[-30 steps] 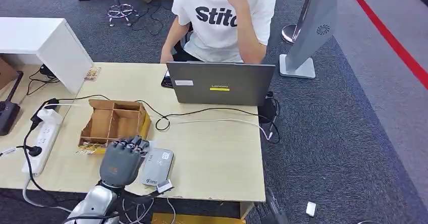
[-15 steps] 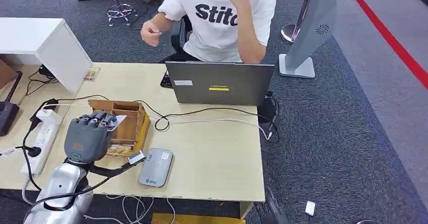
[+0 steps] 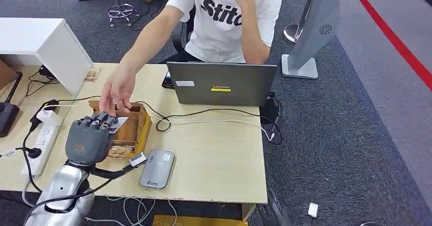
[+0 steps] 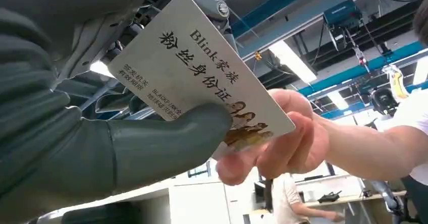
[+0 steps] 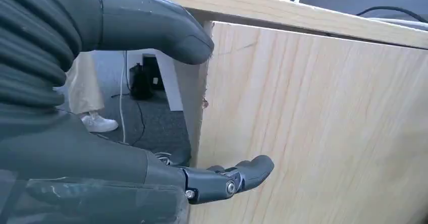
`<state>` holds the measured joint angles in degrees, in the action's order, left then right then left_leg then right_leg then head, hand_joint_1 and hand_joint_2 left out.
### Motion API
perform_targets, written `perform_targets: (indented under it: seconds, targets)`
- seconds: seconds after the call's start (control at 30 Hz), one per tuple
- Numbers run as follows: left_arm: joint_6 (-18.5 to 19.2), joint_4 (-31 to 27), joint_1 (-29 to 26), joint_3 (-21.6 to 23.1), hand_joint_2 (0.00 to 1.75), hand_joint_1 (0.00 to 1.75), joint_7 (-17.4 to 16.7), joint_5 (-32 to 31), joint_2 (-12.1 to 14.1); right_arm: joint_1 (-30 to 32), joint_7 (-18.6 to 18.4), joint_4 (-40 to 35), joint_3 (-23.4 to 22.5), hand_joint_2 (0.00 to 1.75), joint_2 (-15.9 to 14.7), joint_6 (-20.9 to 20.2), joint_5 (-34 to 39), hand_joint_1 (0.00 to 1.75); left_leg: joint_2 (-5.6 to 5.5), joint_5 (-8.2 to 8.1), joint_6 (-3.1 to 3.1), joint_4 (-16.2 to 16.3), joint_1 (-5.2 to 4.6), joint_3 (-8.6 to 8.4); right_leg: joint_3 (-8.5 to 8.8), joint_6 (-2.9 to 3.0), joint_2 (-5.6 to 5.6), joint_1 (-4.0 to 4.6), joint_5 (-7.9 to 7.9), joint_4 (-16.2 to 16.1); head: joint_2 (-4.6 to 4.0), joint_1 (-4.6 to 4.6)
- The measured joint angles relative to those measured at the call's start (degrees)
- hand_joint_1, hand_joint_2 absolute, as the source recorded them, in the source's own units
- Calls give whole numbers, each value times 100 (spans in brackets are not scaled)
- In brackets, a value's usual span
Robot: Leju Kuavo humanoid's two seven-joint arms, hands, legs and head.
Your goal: Pass the card to the sensor for recognition and then transmit it.
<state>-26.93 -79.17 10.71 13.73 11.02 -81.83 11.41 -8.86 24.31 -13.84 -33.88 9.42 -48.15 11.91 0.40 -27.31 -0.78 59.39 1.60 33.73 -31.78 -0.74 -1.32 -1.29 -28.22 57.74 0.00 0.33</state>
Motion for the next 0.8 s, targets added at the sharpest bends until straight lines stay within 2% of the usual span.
perform_targets:
  seconds: [0.5, 0.53, 0.57, 0.6, 0.8]
  targets:
    - [-2, 0, 0, -13, 175, 175, 0, -33, -61, 2, 17, 0, 13, 175, 0, 2, 0, 0, 3, 0, 0, 0, 0, 0, -2, 0, -3, 0, 0, 0, 0, -2]
    - [-2, 0, 0, -13, 175, 141, 0, -33, -63, 3, 20, 0, 11, 175, 0, 2, 2, 0, 3, 0, 0, 0, 0, 0, -2, 0, -3, 0, 0, 0, 0, -2]
    - [-2, -2, 0, -13, 175, 16, 0, -37, -78, 3, 24, 0, 13, 175, 0, 2, 2, 0, 4, 0, 0, 0, 0, 1, -2, 0, -4, 0, 0, 0, 0, -2]
    - [-4, -2, -6, -13, 175, 0, 0, -39, -89, 5, 28, 0, 13, 175, 0, 2, 2, 0, 4, 0, 0, 0, 0, 1, -2, 0, -4, 0, 0, 0, 0, -2]
    - [-190, -129, -284, -11, 175, 0, 57, -231, -229, 8, 48, 0, 13, 175, 0, -2, 52, 0, 4, -1, 0, 0, 0, 6, -6, 0, -3, 0, 0, 0, 0, -2]
